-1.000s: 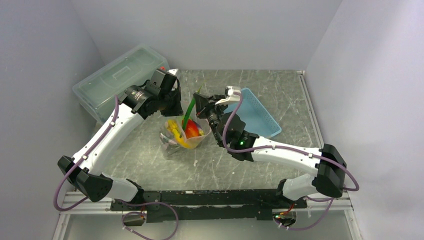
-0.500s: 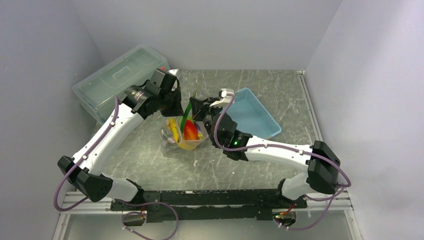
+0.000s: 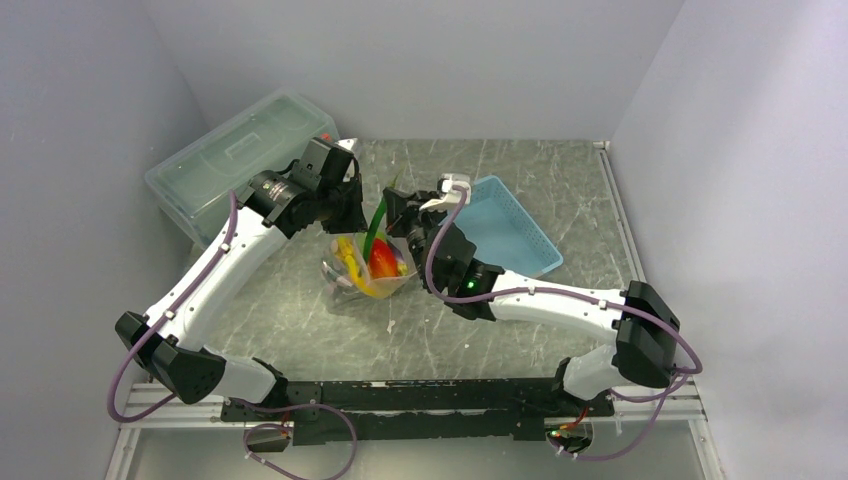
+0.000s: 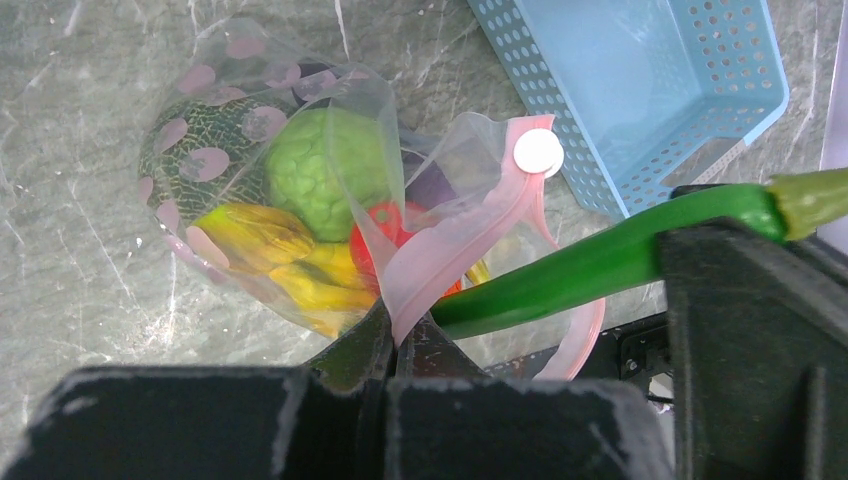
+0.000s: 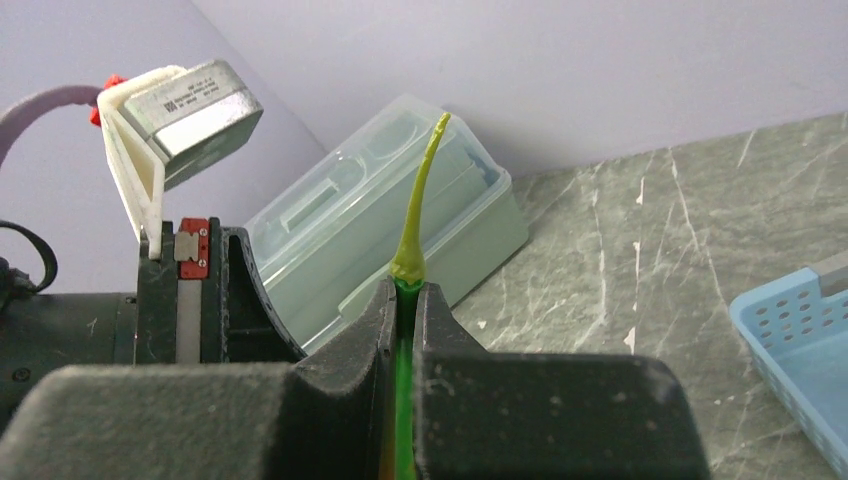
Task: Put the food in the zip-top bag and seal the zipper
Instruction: Place the fake vegetable in the zipper food storage bag.
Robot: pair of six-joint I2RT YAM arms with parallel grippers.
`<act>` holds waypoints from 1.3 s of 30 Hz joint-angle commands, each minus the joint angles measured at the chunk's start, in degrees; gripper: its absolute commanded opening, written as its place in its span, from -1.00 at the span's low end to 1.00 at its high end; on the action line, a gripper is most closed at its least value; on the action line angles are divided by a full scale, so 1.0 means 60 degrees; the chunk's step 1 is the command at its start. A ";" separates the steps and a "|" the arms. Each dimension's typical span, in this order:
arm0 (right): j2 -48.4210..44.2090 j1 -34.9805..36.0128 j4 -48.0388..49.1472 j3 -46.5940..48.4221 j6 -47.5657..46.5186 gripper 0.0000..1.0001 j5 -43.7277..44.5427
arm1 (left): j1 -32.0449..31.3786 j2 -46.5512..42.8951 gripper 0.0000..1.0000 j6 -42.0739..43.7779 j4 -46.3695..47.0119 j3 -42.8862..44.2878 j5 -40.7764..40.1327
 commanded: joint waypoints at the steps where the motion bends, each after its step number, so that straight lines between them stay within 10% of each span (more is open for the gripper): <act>1: -0.0119 0.0047 0.0830 0.0479 -0.0809 -1.00 0.0484 | 0.0030 -0.0239 -1.00 -0.0100 0.0283 0.0332 0.0022; 39: -0.0777 -0.0099 -0.0261 0.0092 0.1315 -1.00 0.0608 | 0.0215 -0.0488 -1.00 -0.0867 0.0501 0.0226 -0.0209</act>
